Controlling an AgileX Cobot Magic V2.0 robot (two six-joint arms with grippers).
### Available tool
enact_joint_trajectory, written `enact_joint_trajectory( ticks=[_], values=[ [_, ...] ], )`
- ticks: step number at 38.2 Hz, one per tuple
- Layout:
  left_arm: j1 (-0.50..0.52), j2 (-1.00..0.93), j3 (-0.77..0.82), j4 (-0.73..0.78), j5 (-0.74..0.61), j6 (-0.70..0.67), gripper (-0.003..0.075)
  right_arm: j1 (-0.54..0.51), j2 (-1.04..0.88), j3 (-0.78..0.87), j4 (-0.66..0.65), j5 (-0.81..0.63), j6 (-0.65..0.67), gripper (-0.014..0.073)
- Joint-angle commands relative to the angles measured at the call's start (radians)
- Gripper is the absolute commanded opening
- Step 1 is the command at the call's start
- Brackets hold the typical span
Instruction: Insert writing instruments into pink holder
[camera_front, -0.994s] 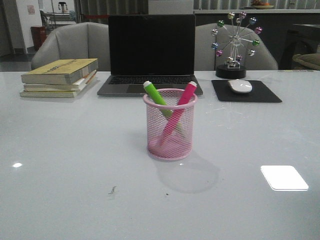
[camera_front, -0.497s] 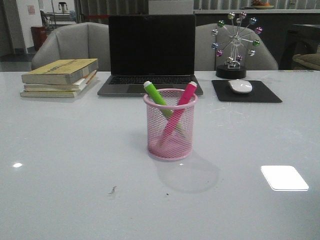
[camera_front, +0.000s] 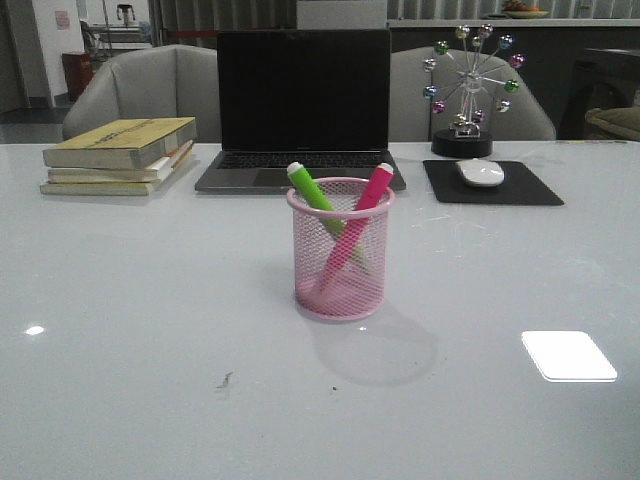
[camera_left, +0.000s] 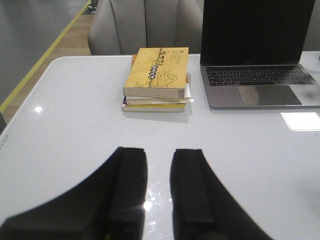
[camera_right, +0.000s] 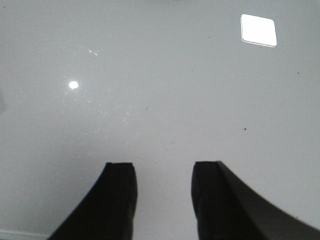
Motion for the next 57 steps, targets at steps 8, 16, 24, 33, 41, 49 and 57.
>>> enact_joint_trajectory(
  ticks=[8,16,24,33,41,49,57],
  values=[
    [-0.008,-0.005,-0.027,-0.002,-0.087,-0.003,0.0216,-0.003,-0.003,-0.026,-0.016,-0.063,-0.007,0.0363],
    [-0.008,-0.005,-0.027,-0.002,-0.084,-0.003,0.0216,-0.003,-0.003,-0.026,-0.015,-0.058,-0.007,0.0167],
    [-0.008,-0.005,-0.027,-0.002,-0.084,-0.003,0.0216,-0.003,-0.003,-0.026,0.042,-0.046,-0.007,0.0050],
    [-0.008,-0.005,-0.027,-0.002,-0.084,-0.003,0.0216,-0.003,-0.003,-0.026,0.101,-0.043,-0.007,0.0051],
    [-0.008,-0.005,-0.027,-0.002,-0.084,-0.003,0.0216,-0.003,-0.003,-0.026,0.101,-0.043,-0.007,0.0051],
    [-0.008,-0.005,-0.027,-0.002,-0.084,-0.003,0.0216,-0.004,-0.003,-0.026,0.098,-0.052,-0.007,0.0051],
    [-0.008,-0.005,-0.027,-0.002,-0.086,-0.003,0.0216,-0.004,-0.044,-0.026,0.102,-0.050,-0.007,0.0051]
  ],
)
